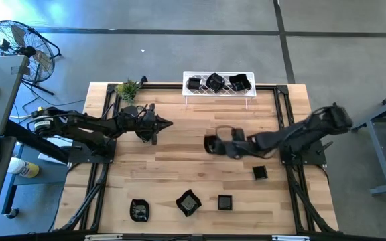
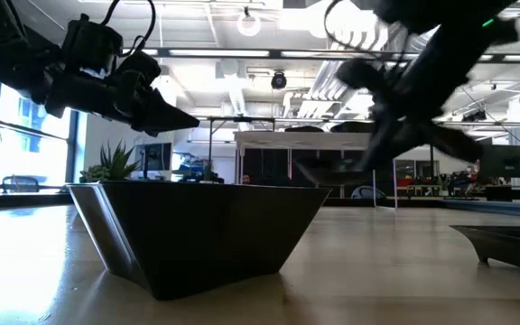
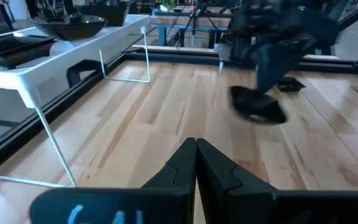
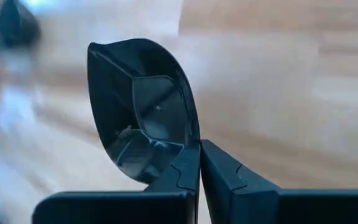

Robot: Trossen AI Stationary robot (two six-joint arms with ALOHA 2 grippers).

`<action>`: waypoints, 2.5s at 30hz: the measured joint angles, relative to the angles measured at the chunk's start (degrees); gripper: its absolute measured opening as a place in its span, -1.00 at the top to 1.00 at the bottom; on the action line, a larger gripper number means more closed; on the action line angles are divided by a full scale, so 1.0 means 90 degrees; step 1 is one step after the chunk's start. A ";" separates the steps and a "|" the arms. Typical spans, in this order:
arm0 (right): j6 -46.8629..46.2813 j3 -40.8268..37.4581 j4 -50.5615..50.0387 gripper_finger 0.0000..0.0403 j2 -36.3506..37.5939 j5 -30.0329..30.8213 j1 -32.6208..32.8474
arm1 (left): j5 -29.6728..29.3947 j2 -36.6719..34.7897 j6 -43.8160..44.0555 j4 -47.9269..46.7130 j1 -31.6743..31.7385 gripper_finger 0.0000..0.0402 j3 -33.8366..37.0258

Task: Pick & Place Mini shaped plates
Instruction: Stack the leaf shaped plate on top of the stacked leaf shaped plates on the shelf

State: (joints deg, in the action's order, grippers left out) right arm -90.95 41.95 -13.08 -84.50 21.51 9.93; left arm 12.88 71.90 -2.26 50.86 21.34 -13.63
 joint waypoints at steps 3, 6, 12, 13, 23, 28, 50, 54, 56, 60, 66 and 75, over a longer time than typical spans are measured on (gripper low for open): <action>-0.0064 0.0000 0.1006 0.97 -0.0412 0.0156 -0.0469 | 0.0047 0.0000 0.0026 -0.0052 0.0000 0.97 0.0000; -0.0164 0.0007 0.1880 0.97 -0.0806 0.0241 -0.0804 | 0.0050 0.0000 0.0114 -0.0152 0.0000 0.97 0.0000; -0.1069 -0.0002 0.1991 0.97 -0.1388 0.0246 -0.1235 | 0.0123 0.0000 0.0168 -0.0210 0.0000 0.97 0.0001; -0.1193 -0.0002 0.1990 0.97 -0.1443 0.0246 -0.1266 | 0.0152 0.0000 0.0168 -0.0215 0.0000 0.97 0.0001; -0.1400 0.0000 0.1339 0.89 -0.1484 0.0145 -0.1402 | 0.0197 0.0000 0.0134 -0.0339 0.0000 0.97 0.0002; -0.0716 0.0015 0.0583 0.68 -0.1301 -0.0239 -0.1401 | 0.0194 0.0000 0.0119 -0.0338 0.0000 0.97 0.0002; 0.7450 0.1530 -0.1768 0.29 -0.0680 -0.0230 -0.0616 | 0.0151 0.0000 0.0079 -0.0337 0.0000 0.97 0.0002; 0.8633 0.2107 -0.2295 0.30 -0.1559 0.0000 -0.0589 | 0.0151 0.0000 0.0066 -0.0336 0.0000 0.97 0.0002; 0.9141 0.2329 -0.2400 0.30 -0.1926 -0.0002 -0.0594 | 0.0151 0.0000 0.0068 -0.0336 0.0000 0.97 0.0002; 0.9757 0.2552 -0.2424 0.33 -0.2390 -0.0077 -0.0589 | 0.0153 0.0000 0.0068 -0.0343 0.0000 0.97 0.0002; 0.9933 0.2549 -0.2436 0.54 -0.2453 -0.0281 -0.0602 | 0.0153 0.0000 0.0068 -0.0363 0.0000 0.97 0.0002; 0.9518 0.2545 -0.2097 0.91 -0.2453 -0.0682 -0.0771 | 0.0155 0.0000 0.0068 -0.0363 0.0000 0.97 0.0002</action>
State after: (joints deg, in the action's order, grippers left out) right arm -5.28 64.86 -31.95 -106.59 15.37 2.98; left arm 14.28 71.90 -1.65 47.59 21.34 -13.61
